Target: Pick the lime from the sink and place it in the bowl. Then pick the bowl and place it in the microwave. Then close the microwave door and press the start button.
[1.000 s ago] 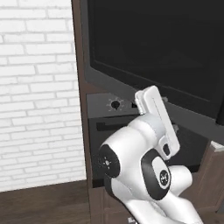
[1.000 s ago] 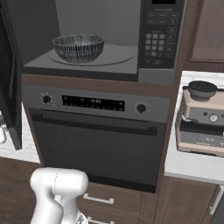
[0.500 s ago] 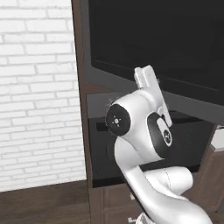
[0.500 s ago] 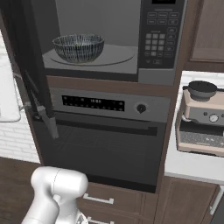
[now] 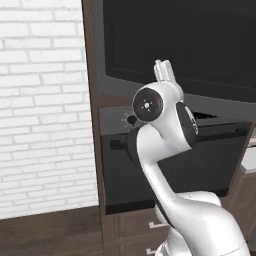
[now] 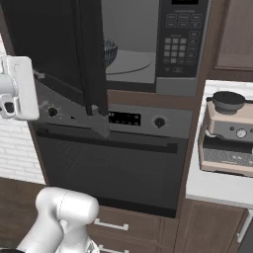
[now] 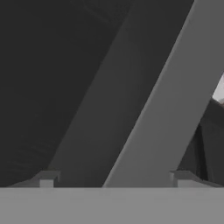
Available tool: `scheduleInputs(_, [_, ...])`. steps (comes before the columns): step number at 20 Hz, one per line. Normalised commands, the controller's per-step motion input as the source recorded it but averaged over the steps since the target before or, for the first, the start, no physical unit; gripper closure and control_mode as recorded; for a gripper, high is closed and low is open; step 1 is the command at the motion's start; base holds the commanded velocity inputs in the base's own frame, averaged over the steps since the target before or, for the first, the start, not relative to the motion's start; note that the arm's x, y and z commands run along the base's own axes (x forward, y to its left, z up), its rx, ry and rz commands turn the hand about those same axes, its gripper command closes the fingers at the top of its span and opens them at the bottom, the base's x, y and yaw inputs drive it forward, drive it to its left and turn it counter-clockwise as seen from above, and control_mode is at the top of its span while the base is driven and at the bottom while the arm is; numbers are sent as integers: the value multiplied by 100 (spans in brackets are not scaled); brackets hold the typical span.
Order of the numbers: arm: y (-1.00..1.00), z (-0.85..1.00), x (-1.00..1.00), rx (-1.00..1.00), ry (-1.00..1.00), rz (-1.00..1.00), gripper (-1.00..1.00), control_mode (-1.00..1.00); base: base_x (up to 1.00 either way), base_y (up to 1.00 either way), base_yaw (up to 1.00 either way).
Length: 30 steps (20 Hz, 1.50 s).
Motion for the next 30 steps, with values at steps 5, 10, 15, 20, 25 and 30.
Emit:
scheduleInputs(5, [-17,0,63,9,0,14,-100,-100,0,0,0])
scheduleInputs(10, [-6,0,59,5,0,12,-100,-100,0,0,0])
scheduleInputs(15, [0,0,53,3,1,10,-100,-100,0,0,0])
scheduleInputs(20, [0,0,60,2,3,9,-100,-100,0,0,0])
scheduleInputs(25, [1,-1,55,1,4,8,-100,-100,0,0,0])
scheduleInputs(30, [0,-14,36,0,2,7,-100,-100,0,0,0])
